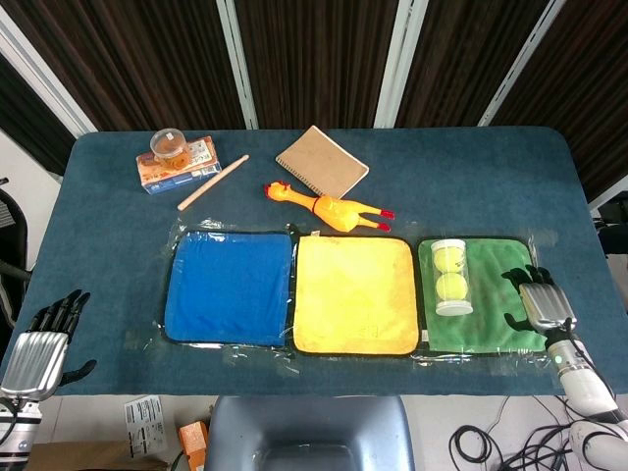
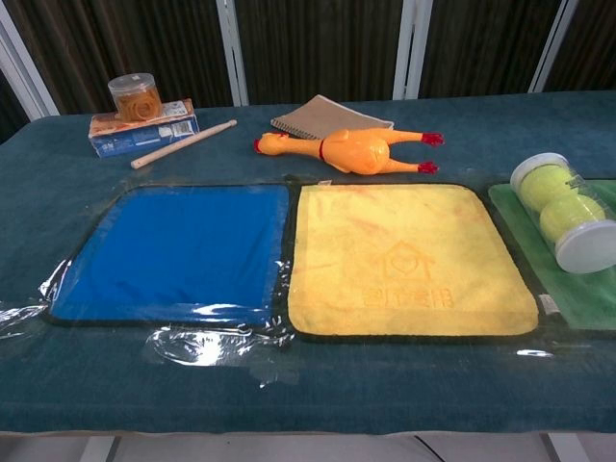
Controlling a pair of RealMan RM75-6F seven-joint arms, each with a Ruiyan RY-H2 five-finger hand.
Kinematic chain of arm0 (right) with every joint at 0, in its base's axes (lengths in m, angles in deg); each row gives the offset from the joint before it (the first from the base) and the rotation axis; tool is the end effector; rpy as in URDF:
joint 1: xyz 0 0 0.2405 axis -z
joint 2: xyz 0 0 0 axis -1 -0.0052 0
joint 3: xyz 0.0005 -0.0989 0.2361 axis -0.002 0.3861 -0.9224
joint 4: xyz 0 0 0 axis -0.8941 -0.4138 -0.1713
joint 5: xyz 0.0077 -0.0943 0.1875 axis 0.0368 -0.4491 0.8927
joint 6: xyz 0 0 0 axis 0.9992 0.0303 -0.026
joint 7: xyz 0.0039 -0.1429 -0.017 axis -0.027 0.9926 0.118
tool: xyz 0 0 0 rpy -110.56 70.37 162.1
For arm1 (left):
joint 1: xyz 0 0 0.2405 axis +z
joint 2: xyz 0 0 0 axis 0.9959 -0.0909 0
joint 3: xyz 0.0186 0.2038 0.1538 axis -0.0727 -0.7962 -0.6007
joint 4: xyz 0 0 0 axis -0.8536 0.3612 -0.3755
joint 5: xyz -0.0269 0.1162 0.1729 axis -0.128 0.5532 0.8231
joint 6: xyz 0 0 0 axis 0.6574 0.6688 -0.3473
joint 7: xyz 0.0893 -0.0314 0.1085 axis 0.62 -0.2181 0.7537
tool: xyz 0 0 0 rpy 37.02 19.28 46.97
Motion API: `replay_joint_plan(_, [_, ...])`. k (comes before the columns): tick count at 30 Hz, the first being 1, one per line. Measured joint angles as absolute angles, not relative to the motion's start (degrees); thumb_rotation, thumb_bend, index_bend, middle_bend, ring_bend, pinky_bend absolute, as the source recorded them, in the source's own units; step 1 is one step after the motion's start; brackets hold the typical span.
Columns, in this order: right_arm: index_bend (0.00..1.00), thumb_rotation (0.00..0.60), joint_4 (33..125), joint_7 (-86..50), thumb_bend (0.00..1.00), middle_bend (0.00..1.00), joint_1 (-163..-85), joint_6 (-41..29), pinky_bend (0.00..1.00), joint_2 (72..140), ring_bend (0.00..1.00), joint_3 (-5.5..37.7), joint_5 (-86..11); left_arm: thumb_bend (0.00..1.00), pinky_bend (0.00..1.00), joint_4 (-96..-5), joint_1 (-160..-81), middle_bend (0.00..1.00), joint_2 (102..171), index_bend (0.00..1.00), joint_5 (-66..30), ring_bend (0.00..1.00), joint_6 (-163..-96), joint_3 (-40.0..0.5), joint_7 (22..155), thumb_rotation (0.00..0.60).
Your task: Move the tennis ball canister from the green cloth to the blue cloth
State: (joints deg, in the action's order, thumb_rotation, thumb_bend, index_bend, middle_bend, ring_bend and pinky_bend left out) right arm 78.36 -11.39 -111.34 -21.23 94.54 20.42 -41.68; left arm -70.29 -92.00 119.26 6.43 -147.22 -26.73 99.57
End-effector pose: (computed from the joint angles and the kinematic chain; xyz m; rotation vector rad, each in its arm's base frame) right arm -0.3669 -0.2837 0.1032 1.5599 -1.1039 0.4461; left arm -0.3057 0.1872 0.1366 -1.5032 -0.8127 -0.7669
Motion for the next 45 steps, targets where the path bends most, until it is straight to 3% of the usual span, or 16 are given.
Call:
replay_joint_plan(20, [0.21,0.599,79.9,-13.6,0.28,0.13,-113.5,-22.1,0.03,95.2,0.00,21.7,-44.7,0.05,0.19,-70.3,-91.3,0.07,118.7,0.00,7.3,0.11,-148.6,-27.1,98.5,0.600])
replay_joint_plan(45, [0.17,0.598,83.1,-7.5,0.28,0.13,-117.8,-24.4,0.03,96.8,0.00,21.4,-40.8,0.09,0.18,-70.1,-90.8,0.07,118.5,0.00,7.8,0.11,-149.3,-27.3,98.2,0.600])
